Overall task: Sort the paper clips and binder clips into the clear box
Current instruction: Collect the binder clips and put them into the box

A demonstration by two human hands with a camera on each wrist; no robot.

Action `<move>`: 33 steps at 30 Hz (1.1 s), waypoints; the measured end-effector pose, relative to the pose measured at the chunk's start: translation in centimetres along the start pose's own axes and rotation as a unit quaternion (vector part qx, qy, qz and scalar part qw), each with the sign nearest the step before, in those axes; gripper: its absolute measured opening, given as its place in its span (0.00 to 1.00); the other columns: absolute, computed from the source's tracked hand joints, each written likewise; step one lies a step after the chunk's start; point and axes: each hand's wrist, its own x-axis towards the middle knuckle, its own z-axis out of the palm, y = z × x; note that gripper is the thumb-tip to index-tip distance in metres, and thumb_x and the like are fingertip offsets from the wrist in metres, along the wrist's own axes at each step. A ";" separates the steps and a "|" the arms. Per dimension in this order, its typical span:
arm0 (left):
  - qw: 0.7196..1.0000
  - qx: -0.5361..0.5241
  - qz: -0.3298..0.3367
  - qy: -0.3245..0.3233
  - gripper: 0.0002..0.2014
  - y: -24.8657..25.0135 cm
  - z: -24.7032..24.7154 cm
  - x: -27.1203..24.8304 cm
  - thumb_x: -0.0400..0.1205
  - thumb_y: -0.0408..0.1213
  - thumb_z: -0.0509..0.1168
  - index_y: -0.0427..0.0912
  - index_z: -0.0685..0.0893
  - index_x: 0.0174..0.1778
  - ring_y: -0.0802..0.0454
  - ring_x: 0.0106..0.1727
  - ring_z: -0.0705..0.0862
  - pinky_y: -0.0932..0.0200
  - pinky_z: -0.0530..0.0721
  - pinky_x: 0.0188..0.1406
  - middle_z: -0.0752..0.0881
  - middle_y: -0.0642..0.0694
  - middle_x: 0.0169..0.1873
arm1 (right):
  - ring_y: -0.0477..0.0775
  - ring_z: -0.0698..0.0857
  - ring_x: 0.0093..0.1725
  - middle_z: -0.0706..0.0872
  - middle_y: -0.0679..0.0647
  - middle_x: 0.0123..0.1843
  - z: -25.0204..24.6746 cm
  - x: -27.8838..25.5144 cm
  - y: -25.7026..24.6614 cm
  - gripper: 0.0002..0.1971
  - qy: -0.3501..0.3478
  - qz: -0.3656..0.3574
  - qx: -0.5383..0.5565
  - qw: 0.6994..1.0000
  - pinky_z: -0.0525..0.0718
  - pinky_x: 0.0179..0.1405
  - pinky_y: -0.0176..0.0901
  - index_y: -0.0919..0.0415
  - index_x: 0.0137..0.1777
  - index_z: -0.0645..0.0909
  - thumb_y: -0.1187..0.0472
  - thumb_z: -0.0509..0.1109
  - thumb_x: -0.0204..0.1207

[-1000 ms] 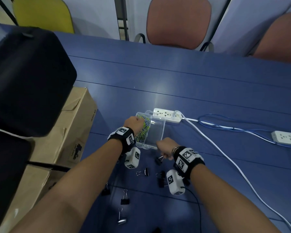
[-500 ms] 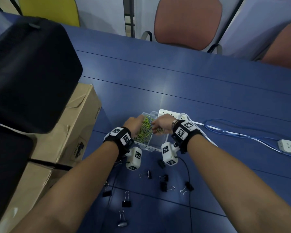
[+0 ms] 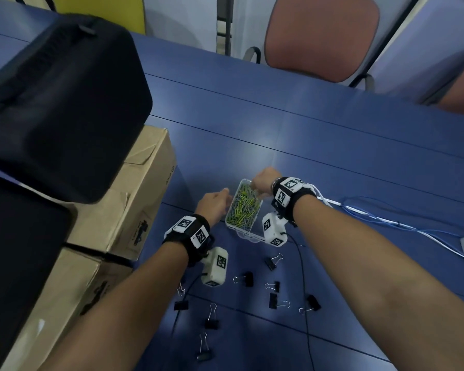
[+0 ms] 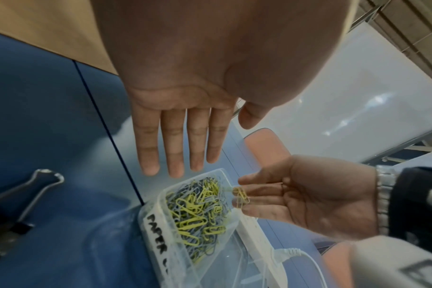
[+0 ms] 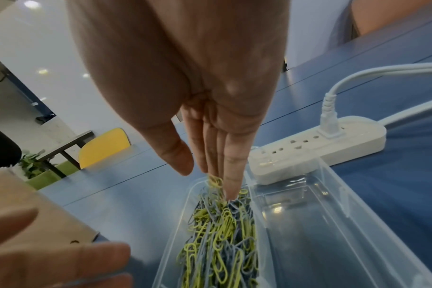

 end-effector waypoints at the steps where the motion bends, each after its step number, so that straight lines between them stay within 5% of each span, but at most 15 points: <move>1: 1.000 -0.002 -0.001 0.002 0.21 -0.2 0.0 0.1 0.85 0.54 0.53 0.47 0.88 0.44 0.41 0.52 0.88 0.42 0.83 0.61 0.90 0.41 0.51 | 0.58 0.88 0.52 0.86 0.63 0.62 0.0 0.1 0.1 0.19 0.002 0.012 0.022 1.000 0.87 0.36 0.38 0.69 0.66 0.79 0.64 0.67 0.76; 5: 1.000 -0.010 0.001 0.008 0.20 -0.7 -0.3 -0.1 0.85 0.54 0.54 0.47 0.88 0.46 0.41 0.51 0.88 0.48 0.84 0.52 0.90 0.43 0.51 | 0.62 0.91 0.46 0.89 0.67 0.50 -0.2 -0.4 -0.1 0.09 0.010 0.057 0.120 0.991 0.91 0.50 0.59 0.72 0.52 0.80 0.71 0.66 0.73; 10: 1.000 -0.007 0.013 0.024 0.21 -0.4 -1.0 -1.3 0.85 0.52 0.54 0.43 0.89 0.50 0.42 0.51 0.88 0.49 0.82 0.51 0.90 0.44 0.50 | 0.52 0.91 0.43 0.91 0.60 0.51 -0.8 -2.4 0.1 0.10 0.019 0.043 0.161 0.986 0.91 0.37 0.47 0.71 0.55 0.85 0.69 0.69 0.75; 14: 0.998 0.024 0.036 0.052 0.24 -0.7 -2.3 -3.0 0.71 0.55 0.58 0.38 0.88 0.43 0.38 0.47 0.87 0.43 0.83 0.52 0.90 0.40 0.46 | 0.51 0.91 0.45 0.92 0.57 0.51 -0.9 -5.3 0.2 0.10 0.033 0.003 0.179 0.983 0.88 0.51 0.51 0.66 0.56 0.86 0.66 0.67 0.78; 16: 0.995 0.043 0.057 0.072 0.17 -1.3 -3.2 -3.9 0.70 0.52 0.62 0.42 0.87 0.37 0.40 0.44 0.84 0.47 0.82 0.46 0.89 0.43 0.41 | 0.49 0.89 0.39 0.91 0.54 0.46 -0.5 -7.2 0.3 0.09 0.032 -0.023 0.195 0.980 0.86 0.42 0.44 0.59 0.52 0.87 0.63 0.65 0.80; 19: 0.989 0.094 0.072 0.088 0.10 -3.0 -4.9 -5.1 0.81 0.42 0.63 0.44 0.90 0.47 0.47 0.52 0.83 0.53 0.80 0.56 0.88 0.48 0.49 | 0.49 0.87 0.33 0.90 0.51 0.39 1.3 -9.6 1.2 0.09 0.034 -0.072 0.181 0.980 0.80 0.31 0.37 0.56 0.49 0.87 0.59 0.63 0.80; 23: 0.990 0.083 0.057 0.099 0.16 -6.1 -6.8 -6.4 0.82 0.27 0.56 0.48 0.87 0.42 0.43 0.53 0.84 0.56 0.79 0.51 0.89 0.41 0.51 | 0.52 0.84 0.29 0.89 0.56 0.38 4.8 -11.7 3.2 0.13 0.034 -0.126 0.147 0.980 0.83 0.30 0.46 0.60 0.45 0.87 0.66 0.59 0.81; 26: 0.993 0.081 0.024 0.088 0.19 -8.7 -7.7 -7.7 0.81 0.23 0.53 0.50 0.84 0.42 0.45 0.53 0.82 0.56 0.79 0.53 0.87 0.40 0.58 | 0.49 0.82 0.29 0.90 0.56 0.40 7.9 -12.4 3.9 0.15 0.027 -0.139 0.078 0.987 0.81 0.22 0.38 0.59 0.47 0.88 0.68 0.58 0.78; 27: 0.993 0.090 0.011 0.078 0.18 -9.5 -7.9 -8.1 0.80 0.23 0.54 0.51 0.83 0.45 0.45 0.53 0.82 0.54 0.81 0.52 0.85 0.40 0.60 | 0.48 0.82 0.31 0.91 0.56 0.44 9.0 -12.3 3.9 0.15 0.032 -0.152 0.042 0.987 0.84 0.24 0.36 0.59 0.49 0.88 0.69 0.59 0.77; 30: 0.982 0.182 -0.031 0.045 0.23 -11.0 -8.1 -9.6 0.74 0.28 0.63 0.51 0.79 0.64 0.39 0.55 0.83 0.51 0.84 0.45 0.78 0.45 0.65 | 0.55 0.86 0.52 0.89 0.59 0.57 11.8 -11.6 3.5 0.17 0.017 -0.195 -0.089 0.977 0.85 0.57 0.43 0.59 0.59 0.87 0.69 0.63 0.75; 33: 0.952 0.303 -0.033 0.019 0.39 -12.4 -7.3 -11.0 0.66 0.34 0.70 0.52 0.66 0.75 0.35 0.69 0.73 0.45 0.83 0.56 0.69 0.43 0.71 | 0.66 0.80 0.67 0.80 0.63 0.68 14.9 -10.7 2.7 0.26 -0.027 -0.205 -0.211 0.955 0.80 0.66 0.53 0.54 0.72 0.76 0.61 0.69 0.72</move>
